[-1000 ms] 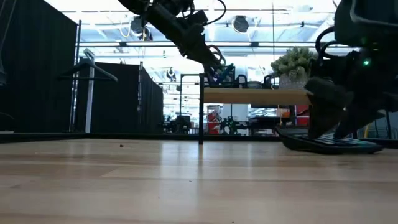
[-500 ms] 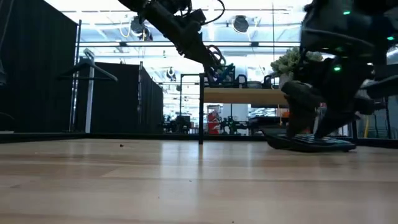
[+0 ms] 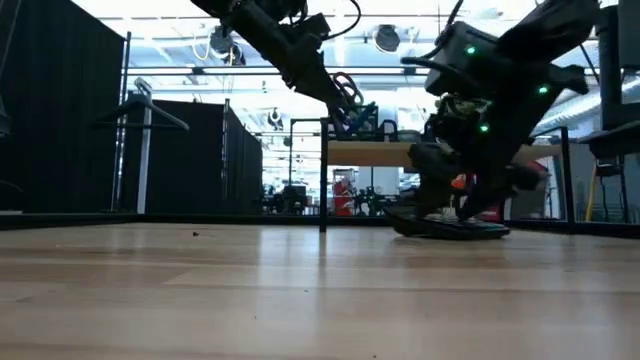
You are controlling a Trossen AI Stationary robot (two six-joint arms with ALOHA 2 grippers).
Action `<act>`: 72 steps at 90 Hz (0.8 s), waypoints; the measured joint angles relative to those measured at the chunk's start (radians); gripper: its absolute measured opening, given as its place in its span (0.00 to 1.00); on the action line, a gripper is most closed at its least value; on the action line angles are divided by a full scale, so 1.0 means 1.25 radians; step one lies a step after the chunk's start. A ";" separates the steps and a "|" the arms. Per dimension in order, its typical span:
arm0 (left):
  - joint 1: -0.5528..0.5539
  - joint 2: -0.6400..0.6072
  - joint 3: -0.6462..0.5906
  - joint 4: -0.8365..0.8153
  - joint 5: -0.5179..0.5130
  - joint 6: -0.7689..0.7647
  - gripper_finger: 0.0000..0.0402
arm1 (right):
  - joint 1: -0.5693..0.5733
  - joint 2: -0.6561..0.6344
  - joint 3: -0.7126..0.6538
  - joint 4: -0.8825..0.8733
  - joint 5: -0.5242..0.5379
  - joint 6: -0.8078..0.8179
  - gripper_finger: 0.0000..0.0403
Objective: Pick and place office supplies into organizer
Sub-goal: Put the black calculator under the wooden shelf
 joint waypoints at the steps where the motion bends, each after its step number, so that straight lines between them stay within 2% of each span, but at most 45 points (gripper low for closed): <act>1: 0.000 0.000 0.000 0.000 0.000 0.000 0.77 | -0.002 0.000 0.000 0.003 -0.002 -0.005 0.95; 21: 0.000 0.000 0.000 0.001 0.000 0.001 0.77 | -0.007 -0.045 -0.001 0.009 -0.010 -0.036 0.95; 39: 0.000 0.000 0.000 0.009 0.000 0.009 0.77 | 0.049 -0.113 -0.001 -0.051 -0.087 -0.046 0.95; 57: 0.000 0.000 0.000 0.009 0.000 0.023 0.77 | 0.162 -0.132 -0.001 -0.250 -0.080 0.082 0.95; 72: 0.000 0.000 0.000 0.011 0.000 0.027 0.77 | 0.234 -0.113 -0.001 -0.317 -0.019 0.195 0.95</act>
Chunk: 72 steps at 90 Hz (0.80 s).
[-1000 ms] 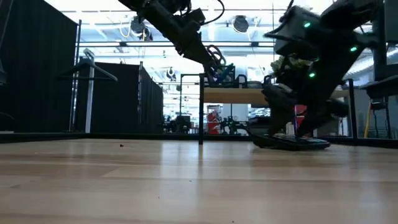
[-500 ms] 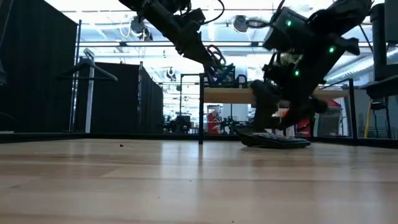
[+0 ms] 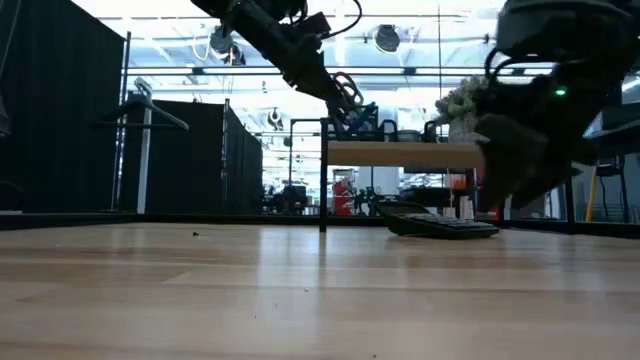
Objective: Pick and place office supplies into organizer
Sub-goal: Put the black calculator under the wooden shelf
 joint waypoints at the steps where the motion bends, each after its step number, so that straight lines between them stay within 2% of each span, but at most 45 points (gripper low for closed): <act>1: 0.000 0.000 0.000 0.001 0.000 0.000 0.77 | 0.002 0.002 0.000 -0.002 0.005 0.005 0.95; 13: 0.000 0.000 0.000 0.007 0.000 0.000 0.77 | 0.000 0.054 0.000 0.001 0.041 0.033 0.95; 34: 0.000 0.000 0.000 0.008 0.003 0.000 0.77 | -0.022 0.157 0.002 0.104 0.063 -0.011 0.95; 51: 0.000 0.000 0.000 0.008 0.003 0.000 0.77 | -0.058 0.175 0.002 0.181 0.087 -0.031 0.95; 72: 0.000 0.000 0.000 0.011 0.003 0.000 0.77 | -0.128 0.177 0.001 0.264 0.087 -0.148 0.95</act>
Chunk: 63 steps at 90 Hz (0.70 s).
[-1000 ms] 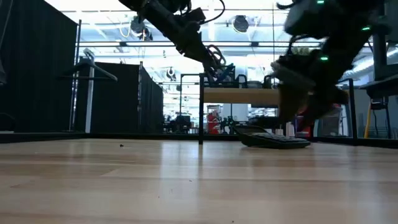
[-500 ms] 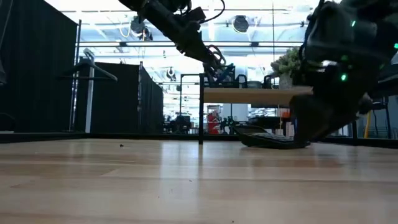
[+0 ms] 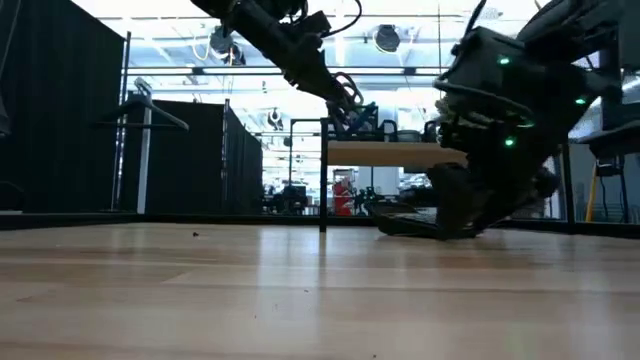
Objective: Pick and place office supplies into organizer
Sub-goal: Put the black calculator under the wooden shelf
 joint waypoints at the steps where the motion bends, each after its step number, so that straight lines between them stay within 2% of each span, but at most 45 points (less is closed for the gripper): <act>1: 0.000 0.000 0.000 0.000 0.000 0.000 0.77 | -0.004 0.000 0.000 0.005 0.000 -0.006 0.95; 28: 0.000 0.000 0.000 -0.005 0.000 0.000 0.77 | -0.072 0.021 -0.001 0.147 -0.003 -0.133 0.95; 63: 0.000 0.000 0.001 -0.004 0.000 0.000 0.77 | -0.075 0.090 0.001 0.366 -0.033 -0.191 0.95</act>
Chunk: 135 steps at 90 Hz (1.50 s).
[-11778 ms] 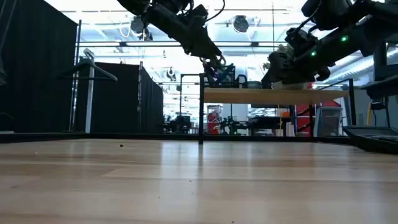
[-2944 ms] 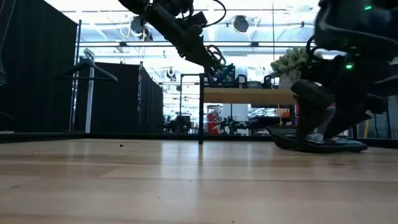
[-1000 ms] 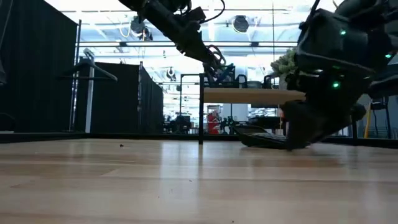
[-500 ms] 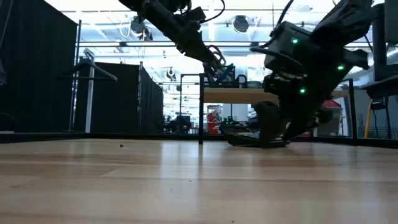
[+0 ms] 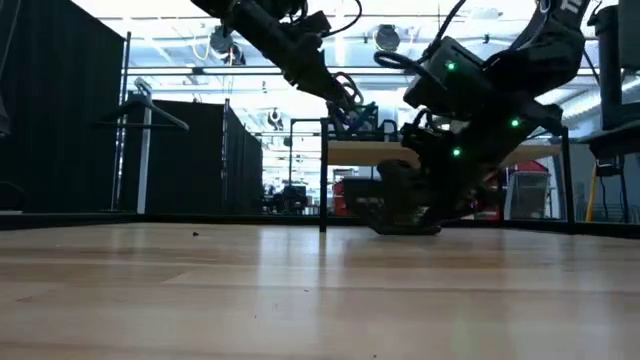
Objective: Pick and place office supplies into organizer
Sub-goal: Put the black calculator under the wooden shelf
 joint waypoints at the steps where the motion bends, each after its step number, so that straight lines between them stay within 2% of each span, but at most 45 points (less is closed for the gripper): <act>1: 0.000 0.000 0.000 0.000 0.000 0.000 0.77 | 0.000 0.002 0.000 0.006 -0.007 -0.003 0.95; 12: 0.000 0.000 0.000 0.000 0.000 0.000 0.77 | 0.000 0.007 -0.001 0.024 -0.035 -0.029 0.95; 37: 0.000 0.000 0.000 0.000 0.000 -0.001 0.77 | 0.000 0.004 -0.001 0.025 -0.038 -0.041 0.95; 69: 0.000 0.000 0.000 0.000 0.000 -0.001 0.77 | -0.039 0.012 -0.001 0.027 -0.008 -0.006 0.95; 113: 0.000 0.000 0.000 0.002 0.000 -0.004 0.77 | -0.062 0.078 0.000 0.160 0.054 -0.015 0.95; 135: 0.000 0.000 0.000 0.004 0.000 -0.004 0.77 | -0.084 0.111 -0.001 0.259 0.054 -0.054 0.95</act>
